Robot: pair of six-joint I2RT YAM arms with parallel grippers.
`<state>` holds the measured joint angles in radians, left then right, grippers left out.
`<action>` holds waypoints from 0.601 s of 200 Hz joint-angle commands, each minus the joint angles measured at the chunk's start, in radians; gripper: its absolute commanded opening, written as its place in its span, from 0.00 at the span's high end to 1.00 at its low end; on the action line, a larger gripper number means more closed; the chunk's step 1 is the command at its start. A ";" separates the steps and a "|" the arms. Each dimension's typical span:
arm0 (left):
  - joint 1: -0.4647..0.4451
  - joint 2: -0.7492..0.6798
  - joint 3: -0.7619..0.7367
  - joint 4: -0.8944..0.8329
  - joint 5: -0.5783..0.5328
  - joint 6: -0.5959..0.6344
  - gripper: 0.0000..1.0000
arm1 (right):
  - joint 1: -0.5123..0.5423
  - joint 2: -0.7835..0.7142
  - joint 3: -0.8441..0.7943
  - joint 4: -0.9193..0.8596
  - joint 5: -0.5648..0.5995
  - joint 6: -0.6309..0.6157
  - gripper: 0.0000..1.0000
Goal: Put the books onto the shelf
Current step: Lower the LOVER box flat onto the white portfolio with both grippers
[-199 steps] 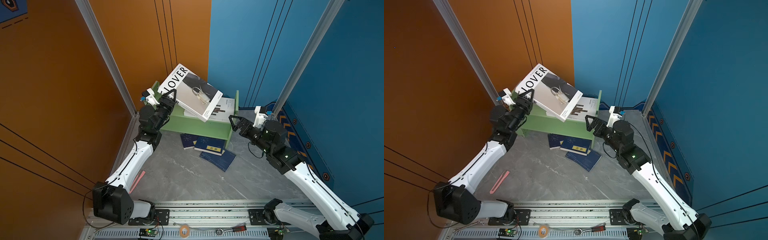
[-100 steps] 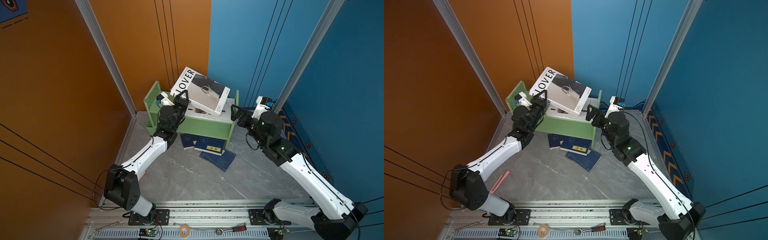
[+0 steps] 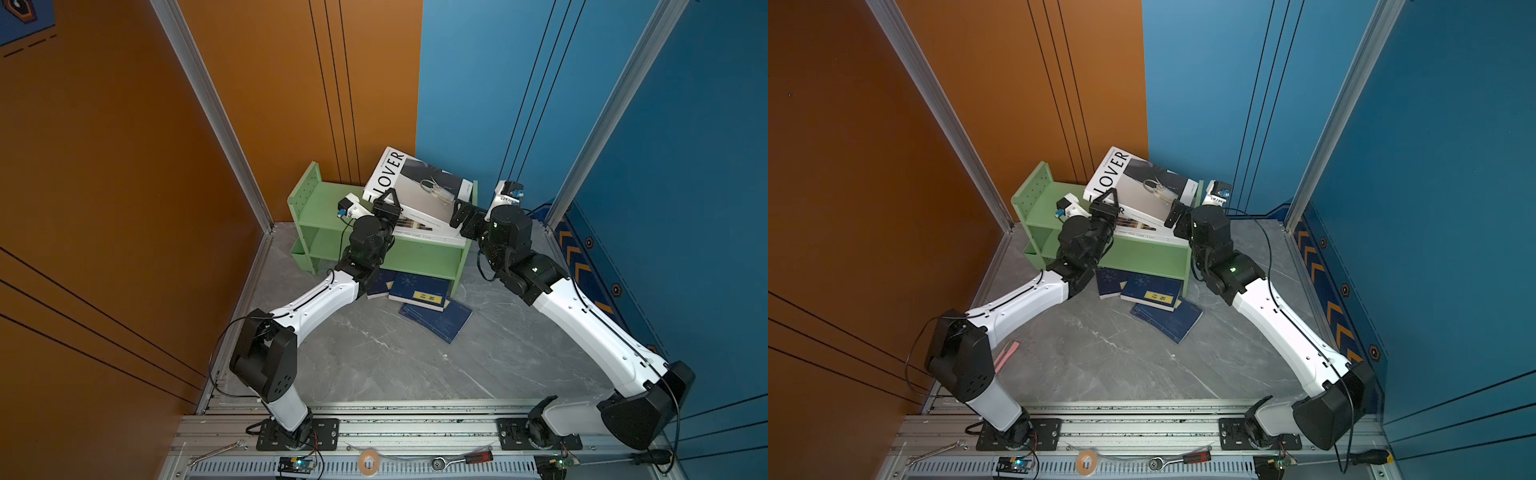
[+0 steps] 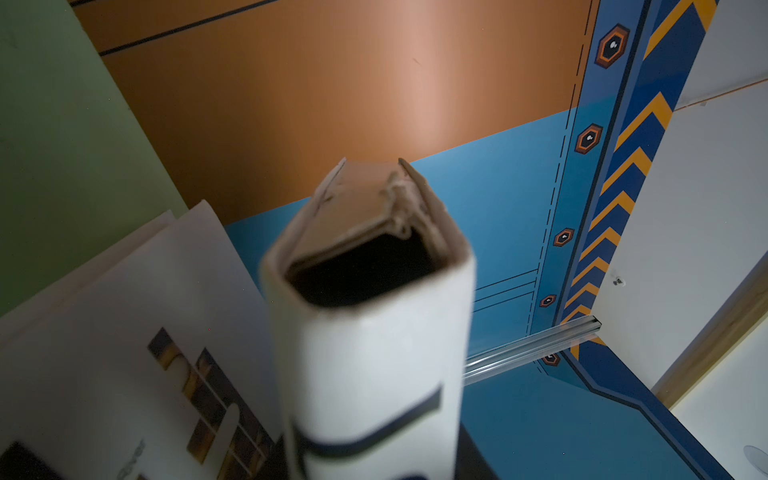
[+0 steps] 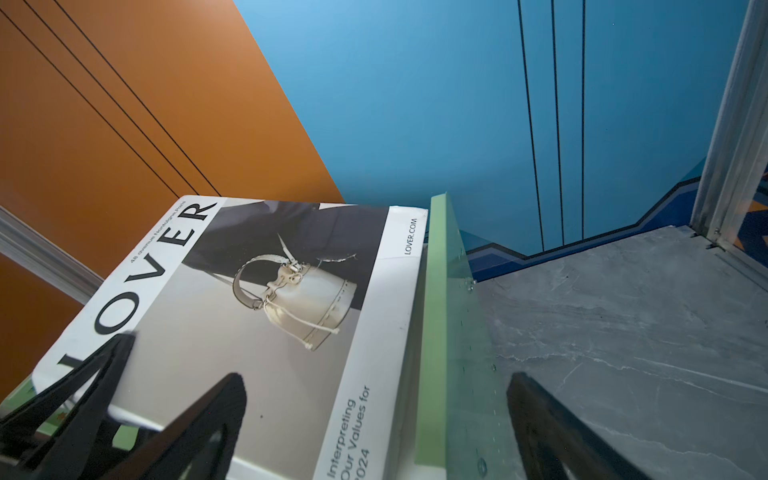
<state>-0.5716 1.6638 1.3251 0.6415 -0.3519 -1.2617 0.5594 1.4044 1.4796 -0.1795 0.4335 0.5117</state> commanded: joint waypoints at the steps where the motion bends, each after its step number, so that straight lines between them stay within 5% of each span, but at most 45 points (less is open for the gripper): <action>1: -0.023 0.002 0.034 0.044 -0.038 0.015 0.64 | 0.002 0.031 0.062 -0.058 0.075 -0.036 0.00; 120: -0.073 -0.069 -0.039 0.003 -0.061 0.024 0.51 | -0.021 0.179 0.194 -0.256 0.082 -0.035 0.00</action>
<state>-0.6315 1.6566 1.2961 0.6392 -0.4191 -1.2644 0.5468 1.5715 1.6329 -0.3553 0.4770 0.4908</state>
